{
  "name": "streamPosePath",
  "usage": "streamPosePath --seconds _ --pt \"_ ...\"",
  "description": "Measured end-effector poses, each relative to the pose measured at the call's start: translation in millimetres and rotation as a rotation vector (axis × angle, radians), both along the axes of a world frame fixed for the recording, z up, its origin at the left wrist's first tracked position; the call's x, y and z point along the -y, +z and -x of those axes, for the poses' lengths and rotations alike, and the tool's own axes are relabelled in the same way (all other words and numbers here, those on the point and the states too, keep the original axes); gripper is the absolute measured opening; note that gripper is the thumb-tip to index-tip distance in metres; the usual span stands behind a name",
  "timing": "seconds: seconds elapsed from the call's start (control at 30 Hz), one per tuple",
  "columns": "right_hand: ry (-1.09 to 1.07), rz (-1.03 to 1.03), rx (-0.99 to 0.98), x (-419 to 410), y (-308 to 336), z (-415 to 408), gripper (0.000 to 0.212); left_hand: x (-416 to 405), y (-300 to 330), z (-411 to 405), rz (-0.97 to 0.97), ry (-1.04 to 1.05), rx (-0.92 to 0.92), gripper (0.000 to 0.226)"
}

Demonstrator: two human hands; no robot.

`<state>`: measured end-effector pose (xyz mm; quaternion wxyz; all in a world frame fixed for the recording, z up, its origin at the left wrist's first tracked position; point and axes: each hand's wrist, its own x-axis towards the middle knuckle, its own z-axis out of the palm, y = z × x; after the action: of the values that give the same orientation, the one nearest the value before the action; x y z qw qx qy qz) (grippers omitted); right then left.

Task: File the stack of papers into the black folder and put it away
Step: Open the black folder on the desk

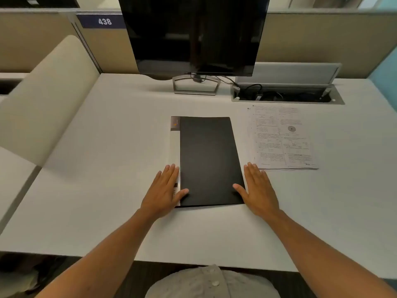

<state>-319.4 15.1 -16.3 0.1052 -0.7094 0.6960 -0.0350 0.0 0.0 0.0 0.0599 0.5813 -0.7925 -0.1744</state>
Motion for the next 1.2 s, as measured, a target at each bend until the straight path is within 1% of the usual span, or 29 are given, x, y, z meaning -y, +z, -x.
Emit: streamPosePath --seconds 0.17,0.27,0.33,0.4,0.47,0.53,0.6,0.63,0.67,0.73,0.77,0.8,0.83,0.9,0.97,1.0,1.03,1.13,1.2 --pt "0.027 -0.073 -0.029 -14 -11 -5 0.088 -19 -9 3 -0.006 -0.03 0.065 0.091" --pt "0.016 -0.085 -0.024 -17 -13 -7 0.087 -23 -11 3 -0.004 -0.055 0.141 0.101" --pt "0.009 -0.092 -0.016 -20 -16 -8 0.085 -26 -12 5 0.001 -0.058 0.16 0.1" --pt "-0.001 -0.084 0.037 -22 -16 -8 0.081 -28 -13 7 0.03 -0.047 0.143 0.093" --pt "-0.032 -0.066 0.163 -23 -15 -8 0.076 -30 -13 7 0.036 -0.029 0.091 0.089" --pt "-0.112 -0.034 0.382 -25 -12 -8 0.07 -33 -14 8 0.036 -0.008 0.019 0.087" --pt "-0.249 -0.019 0.621 -27 -7 -8 0.066 -36 -15 7 0.03 0.013 -0.06 0.086" --pt "-0.301 -0.005 0.705 -28 -5 -7 0.065 -38 -15 6 0.026 0.029 -0.1 0.085" --pt "-0.333 0.014 0.762 -29 -3 -8 0.067 -39 -15 6 0.02 0.049 -0.136 0.082" --pt "-0.361 0.045 0.819 -31 -1 -9 0.078 -43 -15 7 0.018 0.089 -0.194 0.074" --pt "-0.363 0.043 0.811 -31 -2 -10 0.083 -45 -16 8 0.02 0.109 -0.216 0.071" --pt "-0.35 0.033 0.774 -31 -3 -11 0.08 -47 -17 9 0.019 0.136 -0.24 0.069" --pt "-0.314 0.023 0.709 -33 -5 -13 0.073 -48 -18 10 0.018 0.179 -0.268 0.067" --pt "-0.155 0.034 0.524 -35 -10 -16 0.064 -51 -20 11 0.007 0.284 -0.345 0.063" --pt "0.009 0.06 0.339 -37 -15 -18 0.066 -53 -21 11 0.004 0.372 -0.422 0.059" --pt "0.049 0.07 0.273 -37 -17 -18 0.067 -55 -21 11 0.01 0.425 -0.461 0.055" --pt "0.065 0.079 0.227 -36 -19 -18 0.068 -56 -21 11 0.012 0.485 -0.508 0.052" --pt "0.08 0.069 0.148 -36 -22 -17 0.069 -58 -17 10 0.018 0.659 -0.643 0.055" --pt "0.09 0.051 0.115 -36 -23 -17 0.069 -60 -12 10 0.058 0.737 -0.689 0.043"
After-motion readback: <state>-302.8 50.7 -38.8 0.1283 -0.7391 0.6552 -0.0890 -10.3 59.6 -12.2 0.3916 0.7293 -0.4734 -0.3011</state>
